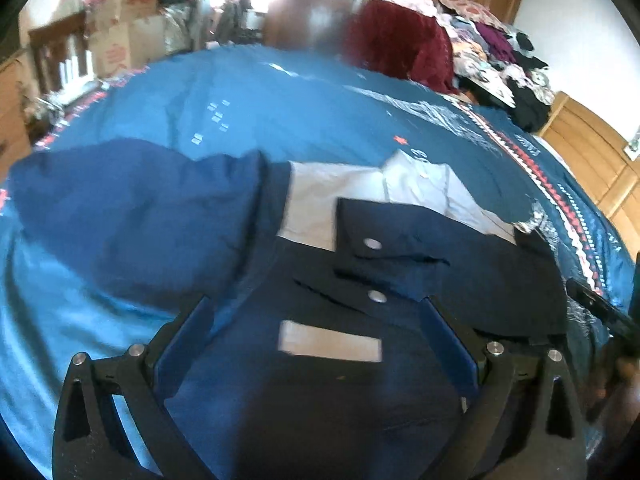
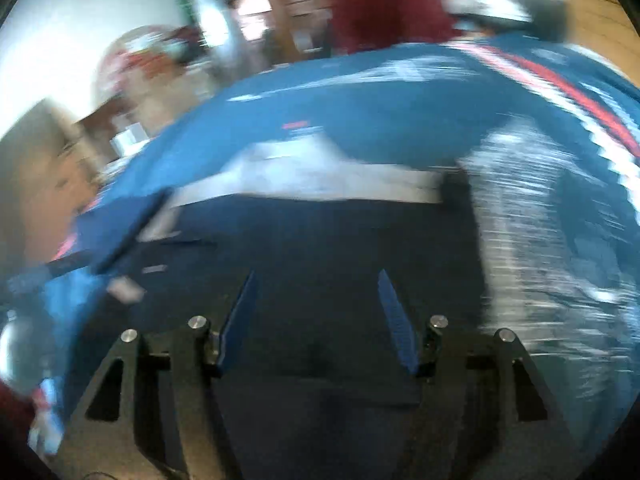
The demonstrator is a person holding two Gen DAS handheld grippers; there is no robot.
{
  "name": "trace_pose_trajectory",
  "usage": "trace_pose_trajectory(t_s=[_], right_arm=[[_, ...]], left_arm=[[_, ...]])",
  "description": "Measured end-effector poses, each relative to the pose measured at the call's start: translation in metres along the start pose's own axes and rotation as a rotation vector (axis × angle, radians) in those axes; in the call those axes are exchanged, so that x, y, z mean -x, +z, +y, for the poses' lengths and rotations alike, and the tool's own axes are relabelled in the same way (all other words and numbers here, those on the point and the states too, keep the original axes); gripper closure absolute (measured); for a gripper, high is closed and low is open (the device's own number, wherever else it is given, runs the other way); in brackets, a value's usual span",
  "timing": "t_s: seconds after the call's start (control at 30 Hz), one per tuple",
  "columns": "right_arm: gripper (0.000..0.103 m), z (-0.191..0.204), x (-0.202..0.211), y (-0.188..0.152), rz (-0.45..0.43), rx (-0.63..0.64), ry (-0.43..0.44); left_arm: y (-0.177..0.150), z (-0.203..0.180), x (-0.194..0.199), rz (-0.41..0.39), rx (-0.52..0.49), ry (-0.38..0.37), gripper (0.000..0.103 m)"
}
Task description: Fold large clothes
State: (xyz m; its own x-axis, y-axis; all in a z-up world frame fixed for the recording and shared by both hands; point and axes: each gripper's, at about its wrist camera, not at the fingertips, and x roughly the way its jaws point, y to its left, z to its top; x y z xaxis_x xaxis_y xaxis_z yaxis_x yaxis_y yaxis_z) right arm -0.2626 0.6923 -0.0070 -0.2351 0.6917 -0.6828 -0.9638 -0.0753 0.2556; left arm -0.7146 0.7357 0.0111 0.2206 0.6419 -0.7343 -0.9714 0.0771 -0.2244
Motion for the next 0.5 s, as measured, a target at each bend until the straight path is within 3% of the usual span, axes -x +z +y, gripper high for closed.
trace_pose_trajectory(t_s=[0.1, 0.23, 0.37, 0.5], right_arm=[[0.042, -0.054, 0.005, 0.002, -0.008, -0.099, -0.089], [0.042, -0.086, 0.015, -0.014, -0.004, -0.175, -0.079], [0.042, -0.084, 0.014, -0.024, 0.013, -0.181, -0.033], [0.042, -0.081, 0.013, -0.033, 0.004, -0.176, -0.009]], left_arm=[[0.002, -0.010, -0.020, 0.028, 0.009, -0.051, 0.001], [0.007, -0.029, -0.046, 0.088, 0.026, -0.141, 0.012], [0.009, -0.047, -0.081, 0.169, 0.013, -0.083, 0.017], [0.012, -0.039, -0.110, 0.193, 0.102, -0.038, 0.028]])
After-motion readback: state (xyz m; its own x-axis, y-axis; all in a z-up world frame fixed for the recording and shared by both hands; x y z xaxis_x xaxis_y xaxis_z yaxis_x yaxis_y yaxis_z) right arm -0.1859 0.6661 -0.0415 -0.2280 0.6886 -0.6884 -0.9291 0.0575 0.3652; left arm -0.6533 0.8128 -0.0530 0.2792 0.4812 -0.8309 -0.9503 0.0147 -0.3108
